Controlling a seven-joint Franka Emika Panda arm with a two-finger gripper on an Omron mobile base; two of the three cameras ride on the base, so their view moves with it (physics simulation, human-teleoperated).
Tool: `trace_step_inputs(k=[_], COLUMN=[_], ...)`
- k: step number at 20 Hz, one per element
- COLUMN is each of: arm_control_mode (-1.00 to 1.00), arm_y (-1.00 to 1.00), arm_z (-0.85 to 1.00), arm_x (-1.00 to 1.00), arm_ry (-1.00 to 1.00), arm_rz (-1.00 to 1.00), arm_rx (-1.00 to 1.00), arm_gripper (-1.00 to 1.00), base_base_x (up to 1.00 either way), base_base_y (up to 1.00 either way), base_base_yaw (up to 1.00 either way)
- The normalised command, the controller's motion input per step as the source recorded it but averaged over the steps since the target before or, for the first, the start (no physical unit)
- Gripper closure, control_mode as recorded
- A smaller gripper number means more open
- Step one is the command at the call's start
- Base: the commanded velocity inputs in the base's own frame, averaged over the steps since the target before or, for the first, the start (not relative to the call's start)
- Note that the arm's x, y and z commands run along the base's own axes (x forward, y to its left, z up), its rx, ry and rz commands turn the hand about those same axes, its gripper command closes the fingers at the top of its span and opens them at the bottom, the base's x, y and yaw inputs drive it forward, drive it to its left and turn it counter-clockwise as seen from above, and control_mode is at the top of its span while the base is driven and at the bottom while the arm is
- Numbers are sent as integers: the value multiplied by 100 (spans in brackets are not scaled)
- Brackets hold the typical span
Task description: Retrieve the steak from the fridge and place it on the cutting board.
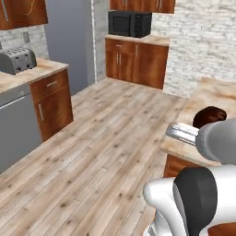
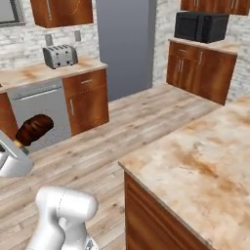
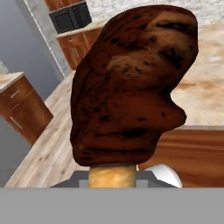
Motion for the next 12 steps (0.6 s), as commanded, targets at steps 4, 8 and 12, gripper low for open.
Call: trace_step_inputs(k=[4, 8, 12], arm_control_mode=[100, 100, 100], arm_y=[0, 0, 0], arm_z=[0, 0, 0], arm_x=[0, 0, 0], arm_ry=[0, 0, 0], arm_rz=[0, 0, 0], arm_rx=[0, 0, 0], arm_gripper=[100, 100, 100], base_base_x=[-1, -24, -24], base_base_y=[27, 36, 20], base_base_yaw=[79, 71, 75])
